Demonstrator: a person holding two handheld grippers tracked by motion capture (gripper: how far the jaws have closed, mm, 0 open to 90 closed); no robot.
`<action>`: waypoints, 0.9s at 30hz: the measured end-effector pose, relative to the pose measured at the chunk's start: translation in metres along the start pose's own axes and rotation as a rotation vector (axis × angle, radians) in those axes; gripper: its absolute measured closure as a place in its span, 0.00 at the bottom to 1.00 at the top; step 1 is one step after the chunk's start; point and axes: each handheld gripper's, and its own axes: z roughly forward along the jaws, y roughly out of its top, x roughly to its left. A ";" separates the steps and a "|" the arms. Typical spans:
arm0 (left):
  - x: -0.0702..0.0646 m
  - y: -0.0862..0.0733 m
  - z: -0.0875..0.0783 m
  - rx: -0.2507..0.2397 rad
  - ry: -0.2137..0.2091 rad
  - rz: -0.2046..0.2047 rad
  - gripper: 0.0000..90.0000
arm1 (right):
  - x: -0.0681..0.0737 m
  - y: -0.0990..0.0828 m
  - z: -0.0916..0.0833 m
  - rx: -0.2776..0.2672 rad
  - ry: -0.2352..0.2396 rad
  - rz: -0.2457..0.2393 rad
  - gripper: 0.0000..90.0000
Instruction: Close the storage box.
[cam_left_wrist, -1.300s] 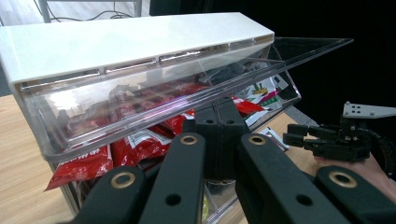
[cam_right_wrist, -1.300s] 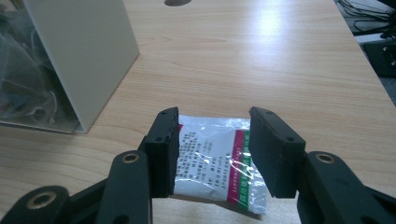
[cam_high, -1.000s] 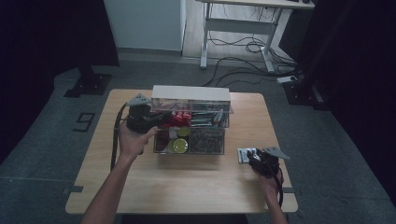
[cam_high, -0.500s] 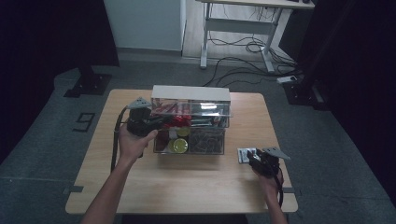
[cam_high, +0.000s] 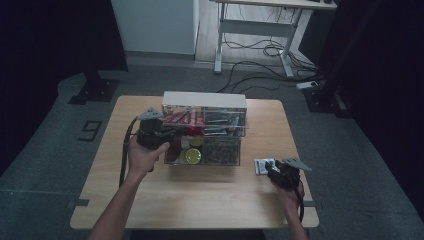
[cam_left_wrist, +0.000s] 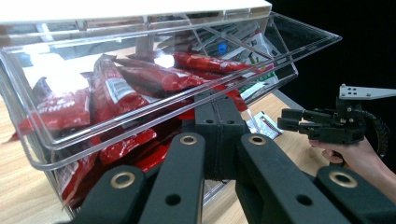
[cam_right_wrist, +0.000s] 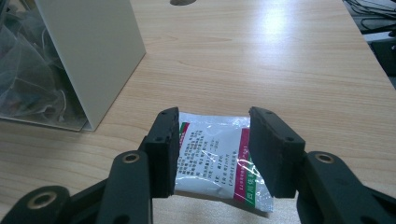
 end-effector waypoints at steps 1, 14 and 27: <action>0.000 0.000 0.000 0.001 -0.001 -0.001 1.00 | 0.000 0.000 0.000 0.001 0.000 0.000 0.59; 0.003 -0.005 0.003 0.006 -0.005 -0.011 1.00 | -0.001 -0.001 0.001 0.008 0.001 0.003 0.59; -0.004 -0.012 -0.004 -0.006 0.031 0.064 0.80 | 0.000 -0.002 0.002 0.008 0.013 0.017 0.58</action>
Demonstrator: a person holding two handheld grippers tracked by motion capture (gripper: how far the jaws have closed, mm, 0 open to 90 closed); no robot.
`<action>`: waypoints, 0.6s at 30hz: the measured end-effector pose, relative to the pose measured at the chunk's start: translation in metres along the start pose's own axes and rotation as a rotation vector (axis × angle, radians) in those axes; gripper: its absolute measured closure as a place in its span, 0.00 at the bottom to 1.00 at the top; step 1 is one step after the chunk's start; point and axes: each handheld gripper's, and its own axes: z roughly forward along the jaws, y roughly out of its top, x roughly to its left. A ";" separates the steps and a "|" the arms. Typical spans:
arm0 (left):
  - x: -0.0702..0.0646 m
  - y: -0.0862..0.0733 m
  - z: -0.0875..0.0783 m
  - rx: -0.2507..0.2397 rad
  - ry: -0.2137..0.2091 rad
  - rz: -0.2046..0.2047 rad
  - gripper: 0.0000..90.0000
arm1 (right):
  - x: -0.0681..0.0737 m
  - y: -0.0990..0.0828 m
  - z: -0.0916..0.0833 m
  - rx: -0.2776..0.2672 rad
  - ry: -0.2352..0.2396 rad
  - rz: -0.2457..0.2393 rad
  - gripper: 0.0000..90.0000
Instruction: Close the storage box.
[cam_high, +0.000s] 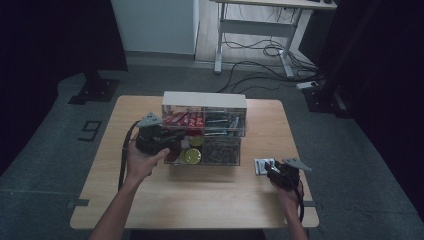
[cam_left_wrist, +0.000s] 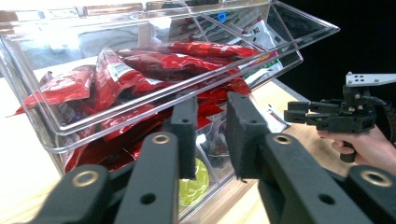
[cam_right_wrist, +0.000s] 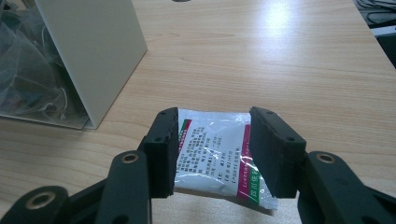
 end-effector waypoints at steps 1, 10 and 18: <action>-0.001 0.000 -0.001 -0.002 0.001 0.003 0.78 | 0.000 0.000 0.000 0.000 0.001 -0.001 0.58; -0.001 -0.006 -0.004 -0.003 -0.013 0.010 0.63 | 0.002 -0.001 0.000 0.003 0.013 -0.002 0.58; 0.002 -0.020 -0.008 -0.002 -0.014 0.008 0.58 | 0.006 -0.001 -0.002 -0.013 0.039 -0.017 0.57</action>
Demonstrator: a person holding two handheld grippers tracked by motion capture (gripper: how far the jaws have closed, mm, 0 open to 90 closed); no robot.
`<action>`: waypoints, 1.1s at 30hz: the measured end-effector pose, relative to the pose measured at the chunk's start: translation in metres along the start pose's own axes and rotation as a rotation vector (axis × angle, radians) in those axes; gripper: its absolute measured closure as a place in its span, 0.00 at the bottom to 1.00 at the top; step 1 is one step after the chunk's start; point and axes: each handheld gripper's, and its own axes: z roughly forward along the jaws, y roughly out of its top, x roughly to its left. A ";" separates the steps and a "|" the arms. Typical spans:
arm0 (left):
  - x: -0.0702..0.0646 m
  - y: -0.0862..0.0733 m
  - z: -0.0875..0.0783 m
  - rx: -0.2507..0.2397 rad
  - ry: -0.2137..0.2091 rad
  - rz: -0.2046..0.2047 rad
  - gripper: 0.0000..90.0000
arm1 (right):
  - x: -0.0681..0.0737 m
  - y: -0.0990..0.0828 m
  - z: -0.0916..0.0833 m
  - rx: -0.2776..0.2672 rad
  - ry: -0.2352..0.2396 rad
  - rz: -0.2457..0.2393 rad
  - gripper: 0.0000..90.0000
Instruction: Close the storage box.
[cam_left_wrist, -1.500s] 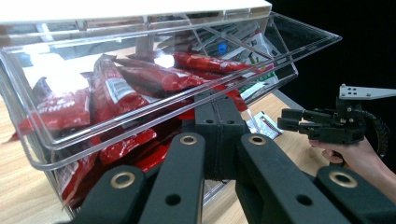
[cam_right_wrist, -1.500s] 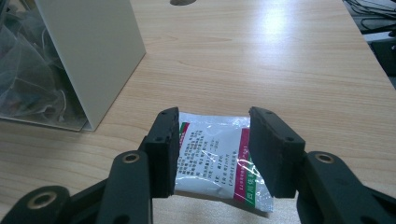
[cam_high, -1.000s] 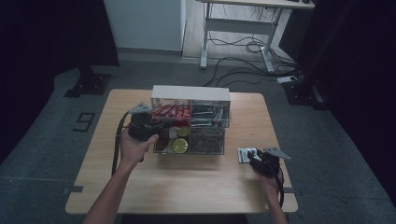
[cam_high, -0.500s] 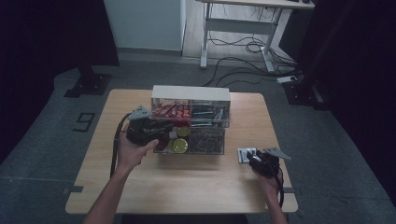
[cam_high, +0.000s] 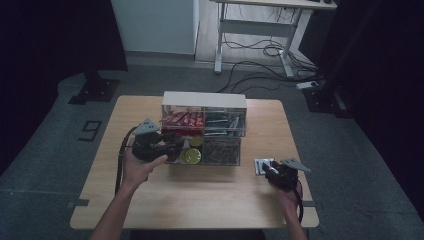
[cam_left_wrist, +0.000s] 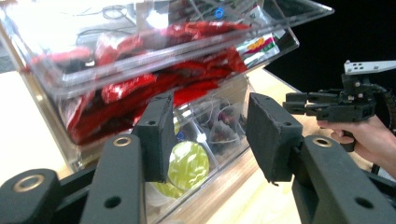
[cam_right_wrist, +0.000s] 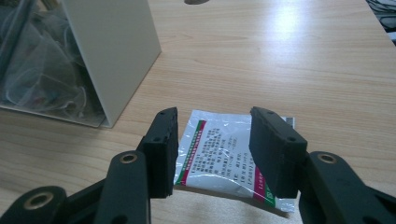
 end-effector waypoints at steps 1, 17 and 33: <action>0.001 -0.003 -0.001 -0.002 0.000 -0.002 0.57 | 0.001 0.000 0.000 -0.002 0.005 -0.002 0.57; 0.014 -0.052 -0.009 -0.001 0.018 -0.048 0.58 | 0.010 -0.001 -0.010 -0.022 0.085 -0.065 0.56; 0.037 -0.108 0.003 0.083 0.050 -0.103 0.57 | 0.010 -0.011 -0.009 0.024 0.147 -0.112 0.51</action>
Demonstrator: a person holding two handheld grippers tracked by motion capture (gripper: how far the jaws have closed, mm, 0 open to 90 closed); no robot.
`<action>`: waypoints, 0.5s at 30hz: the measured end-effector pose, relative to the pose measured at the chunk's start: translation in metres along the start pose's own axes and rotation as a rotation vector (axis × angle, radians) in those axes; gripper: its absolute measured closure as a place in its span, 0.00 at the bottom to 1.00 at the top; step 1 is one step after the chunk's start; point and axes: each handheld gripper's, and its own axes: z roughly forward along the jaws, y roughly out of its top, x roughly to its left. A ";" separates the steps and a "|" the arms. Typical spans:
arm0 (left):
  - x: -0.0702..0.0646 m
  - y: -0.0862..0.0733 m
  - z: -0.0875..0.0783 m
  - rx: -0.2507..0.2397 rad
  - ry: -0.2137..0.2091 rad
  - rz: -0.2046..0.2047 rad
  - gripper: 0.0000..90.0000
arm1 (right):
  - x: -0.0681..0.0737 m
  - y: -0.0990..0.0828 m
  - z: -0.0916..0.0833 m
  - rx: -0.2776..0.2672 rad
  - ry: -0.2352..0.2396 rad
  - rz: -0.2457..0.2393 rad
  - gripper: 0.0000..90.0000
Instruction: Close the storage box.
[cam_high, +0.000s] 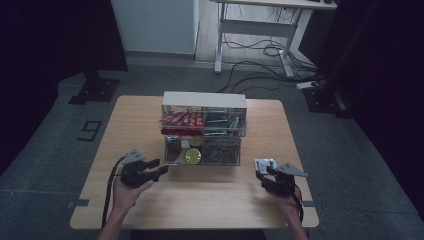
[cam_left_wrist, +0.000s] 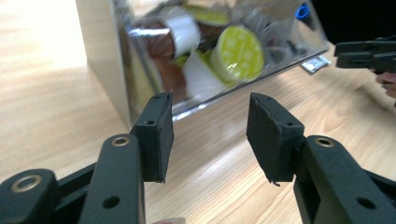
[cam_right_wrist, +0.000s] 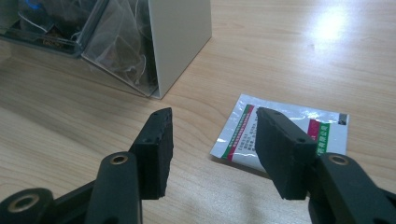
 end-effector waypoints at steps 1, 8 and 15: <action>0.002 -0.002 0.002 0.011 0.010 0.000 0.57 | 0.000 0.000 0.001 0.004 0.001 0.001 0.51; 0.005 -0.011 0.014 0.044 0.014 -0.013 0.57 | 0.001 -0.003 0.003 0.021 0.007 -0.005 0.49; 0.003 -0.012 0.019 0.043 0.011 -0.017 0.56 | 0.001 -0.004 0.002 0.018 0.011 0.000 0.46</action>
